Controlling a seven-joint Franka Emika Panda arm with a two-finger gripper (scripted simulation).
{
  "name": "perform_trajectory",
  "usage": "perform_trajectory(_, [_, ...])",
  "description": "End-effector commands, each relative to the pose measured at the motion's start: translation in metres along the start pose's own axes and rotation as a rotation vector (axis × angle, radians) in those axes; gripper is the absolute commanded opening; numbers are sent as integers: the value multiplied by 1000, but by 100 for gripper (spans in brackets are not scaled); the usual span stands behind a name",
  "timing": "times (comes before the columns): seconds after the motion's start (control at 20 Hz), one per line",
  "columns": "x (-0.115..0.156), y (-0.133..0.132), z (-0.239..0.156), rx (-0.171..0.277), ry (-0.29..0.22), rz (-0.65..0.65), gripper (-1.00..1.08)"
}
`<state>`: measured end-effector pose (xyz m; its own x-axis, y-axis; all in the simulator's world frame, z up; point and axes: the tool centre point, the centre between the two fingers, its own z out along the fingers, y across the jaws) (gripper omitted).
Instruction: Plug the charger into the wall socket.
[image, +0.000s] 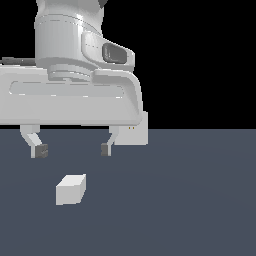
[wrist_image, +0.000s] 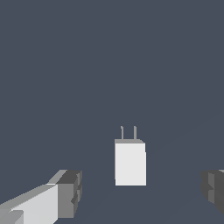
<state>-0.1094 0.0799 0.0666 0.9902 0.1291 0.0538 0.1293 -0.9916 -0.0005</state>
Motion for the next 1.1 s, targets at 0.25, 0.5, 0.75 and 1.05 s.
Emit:
perform_trajectory(0.25, [-3, -2, 4, 0, 0, -2, 100])
perform_trajectory(0.5, [-4, -2, 16, 0, 0, -2, 100])
perform_trajectory(0.75, [-6, -2, 39, 0, 1, -2, 100])
perform_trajectory(1.05, [-6, -2, 54, 0, 1, -2, 100])
